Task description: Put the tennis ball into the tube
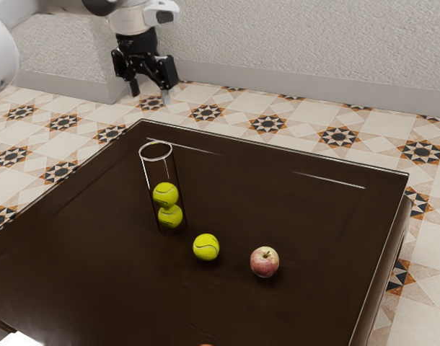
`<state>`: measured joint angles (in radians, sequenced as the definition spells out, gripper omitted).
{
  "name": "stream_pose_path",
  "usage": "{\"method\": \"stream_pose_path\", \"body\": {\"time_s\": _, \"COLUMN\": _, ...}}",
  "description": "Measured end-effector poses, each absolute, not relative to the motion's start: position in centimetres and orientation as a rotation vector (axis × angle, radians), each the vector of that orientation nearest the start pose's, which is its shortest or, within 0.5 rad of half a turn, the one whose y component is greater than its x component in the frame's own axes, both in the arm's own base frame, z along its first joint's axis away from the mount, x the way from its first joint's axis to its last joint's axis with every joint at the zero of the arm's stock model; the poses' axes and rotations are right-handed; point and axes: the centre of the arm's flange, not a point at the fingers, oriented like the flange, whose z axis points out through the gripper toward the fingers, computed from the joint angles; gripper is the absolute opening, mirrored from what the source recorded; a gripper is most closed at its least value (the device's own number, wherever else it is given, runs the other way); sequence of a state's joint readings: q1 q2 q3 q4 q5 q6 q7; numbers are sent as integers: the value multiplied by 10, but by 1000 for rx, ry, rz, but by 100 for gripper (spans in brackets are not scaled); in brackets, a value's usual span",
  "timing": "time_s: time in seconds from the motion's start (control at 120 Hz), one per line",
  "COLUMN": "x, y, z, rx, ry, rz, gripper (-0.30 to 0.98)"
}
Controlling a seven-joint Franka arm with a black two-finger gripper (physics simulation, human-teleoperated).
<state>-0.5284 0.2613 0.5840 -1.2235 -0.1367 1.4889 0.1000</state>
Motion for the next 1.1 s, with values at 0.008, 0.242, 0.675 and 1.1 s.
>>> {"method": "stream_pose_path", "body": {"time_s": 0.008, "x": 614, "y": -35, "z": 648, "rx": -3133, "ry": 127, "rz": -68, "gripper": 67}}
{"method": "stream_pose_path", "body": {"time_s": 0.242, "x": 601, "y": -156, "z": 538, "rx": -3155, "ry": 482, "rz": 173, "gripper": 66}}
{"method": "stream_pose_path", "body": {"time_s": 0.675, "x": 593, "y": -129, "z": 302, "rx": -3183, "ry": 320, "rz": 242, "gripper": 65}}
{"method": "stream_pose_path", "body": {"time_s": 1.1, "x": 610, "y": -116, "z": 256, "rx": -3198, "ry": 257, "rz": 118, "gripper": 64}}
